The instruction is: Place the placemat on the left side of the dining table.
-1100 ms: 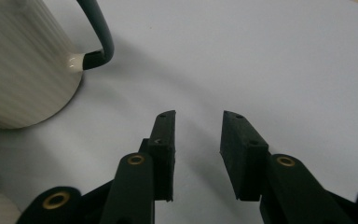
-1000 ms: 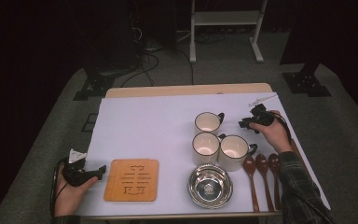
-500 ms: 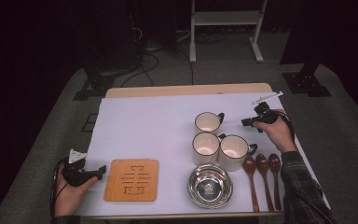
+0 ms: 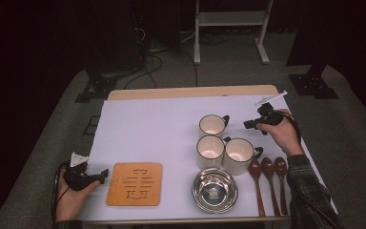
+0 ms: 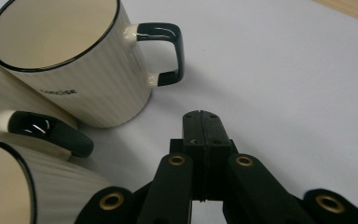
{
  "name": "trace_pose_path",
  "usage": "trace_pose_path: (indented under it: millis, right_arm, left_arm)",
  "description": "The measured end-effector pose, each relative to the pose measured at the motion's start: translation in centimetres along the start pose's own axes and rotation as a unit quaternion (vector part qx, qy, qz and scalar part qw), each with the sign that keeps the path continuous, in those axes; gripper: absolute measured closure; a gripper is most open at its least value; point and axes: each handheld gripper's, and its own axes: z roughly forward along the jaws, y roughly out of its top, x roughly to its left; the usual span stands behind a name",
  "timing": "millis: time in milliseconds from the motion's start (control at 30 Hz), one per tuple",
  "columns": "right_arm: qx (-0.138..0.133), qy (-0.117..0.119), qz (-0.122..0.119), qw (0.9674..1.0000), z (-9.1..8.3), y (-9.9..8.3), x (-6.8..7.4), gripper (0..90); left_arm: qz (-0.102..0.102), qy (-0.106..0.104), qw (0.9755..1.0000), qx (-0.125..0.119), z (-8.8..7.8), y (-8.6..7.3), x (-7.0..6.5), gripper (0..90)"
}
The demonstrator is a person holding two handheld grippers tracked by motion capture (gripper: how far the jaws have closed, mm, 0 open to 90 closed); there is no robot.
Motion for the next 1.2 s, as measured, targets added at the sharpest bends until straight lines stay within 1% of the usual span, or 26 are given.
trace_pose_path:
  millis: [167, 300, 633, 800, 967, 1067, 1133, 1200]
  right_arm:
    - [-0.002, 0.004, 0.001, 1.0000, -0.3, 0.2, 0.3, 89.6]
    - [-0.007, 0.014, -0.005, 0.9999, -0.5, 0.4, 0.6, 89.7]
    - [-0.008, 0.026, -0.012, 0.9996, -0.5, 0.4, 0.8, 89.6]
    - [-0.008, 0.032, -0.011, 0.9994, -0.5, 0.5, 0.9, 89.6]
    - [-0.014, 0.048, -0.015, 0.9986, -0.8, 0.8, 1.3, 89.6]
    - [-0.015, 0.052, -0.015, 0.9984, -0.9, 0.8, 1.4, 89.6]
    - [-0.016, 0.056, -0.019, 0.9981, -1.0, 0.9, 1.6, 89.6]
    - [-0.015, 0.060, -0.015, 0.9980, -1.0, 1.0, 1.8, 89.6]
  left_arm:
    - [0.001, 0.000, 1.0000, 0.000, 0.0, 0.0, 0.0, 9.5]
    - [0.000, 0.000, 1.0000, 0.000, 0.0, 0.0, 0.0, 9.5]
    - [0.000, 0.000, 1.0000, 0.000, 0.0, 0.0, 0.0, 9.4]
    - [0.000, 0.000, 1.0000, 0.000, 0.0, 0.0, 0.0, 9.5]
    - [0.000, 0.000, 1.0000, 0.001, 0.0, 0.0, 0.0, 9.5]
    - [0.000, 0.000, 1.0000, 0.001, 0.0, 0.0, 0.0, 9.4]
    - [0.000, 0.000, 1.0000, 0.001, 0.0, 0.0, 0.0, 9.5]
    - [0.000, 0.001, 1.0000, 0.001, 0.0, 0.0, 0.0, 9.5]
